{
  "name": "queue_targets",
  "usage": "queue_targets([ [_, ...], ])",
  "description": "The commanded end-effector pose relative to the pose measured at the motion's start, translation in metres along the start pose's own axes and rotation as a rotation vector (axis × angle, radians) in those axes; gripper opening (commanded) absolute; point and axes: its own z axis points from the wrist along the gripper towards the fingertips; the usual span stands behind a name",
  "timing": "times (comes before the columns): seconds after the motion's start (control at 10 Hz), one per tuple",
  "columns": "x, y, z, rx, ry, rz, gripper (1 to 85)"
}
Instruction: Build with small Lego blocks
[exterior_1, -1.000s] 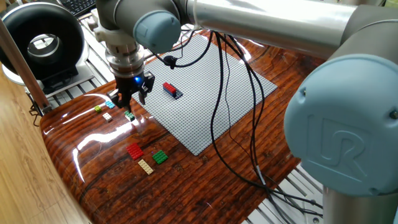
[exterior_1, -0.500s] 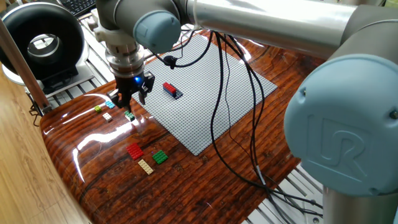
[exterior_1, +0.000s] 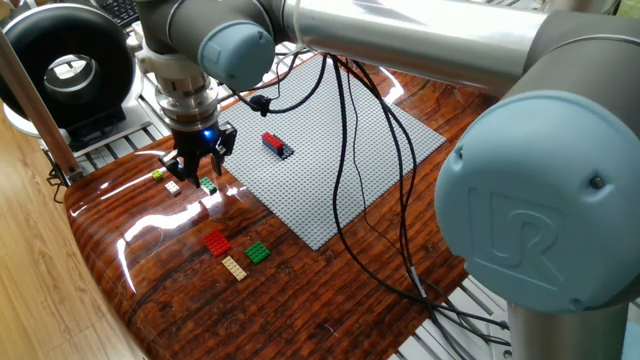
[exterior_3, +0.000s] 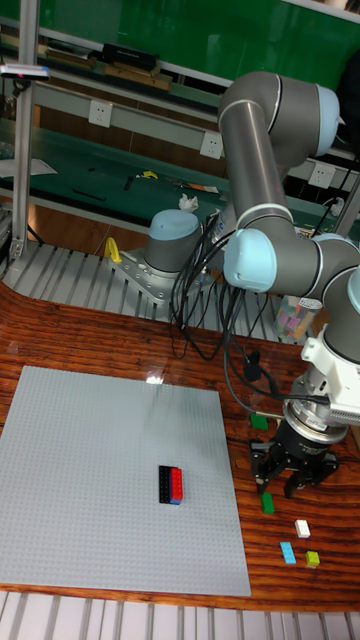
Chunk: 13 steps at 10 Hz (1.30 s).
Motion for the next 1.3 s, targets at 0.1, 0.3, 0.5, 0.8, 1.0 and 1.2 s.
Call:
queue_targets([
  [0.1,-0.004,0.004,0.011,-0.028,-0.002,-0.014,43.7],
  [0.3,-0.004,-0.003,0.017,-0.016,0.004,-0.036,38.0],
  [0.5,-0.001,-0.004,0.016,-0.02,0.007,-0.047,36.7],
  [0.8,-0.002,-0.002,0.019,-0.025,0.005,-0.04,36.7],
  [1.0,-0.002,-0.002,0.02,-0.025,0.005,-0.039,36.7],
  [1.2,-0.003,-0.002,0.021,-0.023,0.005,-0.034,29.7],
])
